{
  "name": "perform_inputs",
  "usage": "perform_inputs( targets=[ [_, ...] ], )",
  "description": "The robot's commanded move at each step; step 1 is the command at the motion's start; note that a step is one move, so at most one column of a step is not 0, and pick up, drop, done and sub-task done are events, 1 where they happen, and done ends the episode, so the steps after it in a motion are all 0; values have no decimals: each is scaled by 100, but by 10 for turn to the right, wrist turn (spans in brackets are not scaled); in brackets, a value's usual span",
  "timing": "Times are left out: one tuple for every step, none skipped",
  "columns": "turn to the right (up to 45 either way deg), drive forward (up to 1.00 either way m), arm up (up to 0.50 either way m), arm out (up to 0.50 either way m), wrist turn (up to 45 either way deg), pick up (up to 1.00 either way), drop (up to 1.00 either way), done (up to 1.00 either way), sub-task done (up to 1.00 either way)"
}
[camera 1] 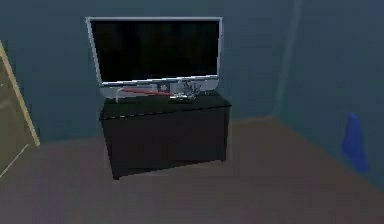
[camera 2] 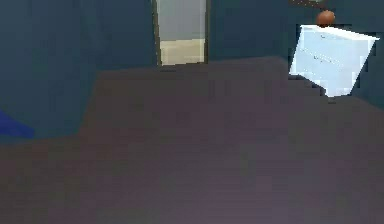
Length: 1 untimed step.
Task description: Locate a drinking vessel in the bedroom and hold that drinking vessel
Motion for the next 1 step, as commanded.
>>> perform_inputs(
  targets=[
    [450, 0, 0, 0, 0, 0, 0, 0, 0]
  ],
)
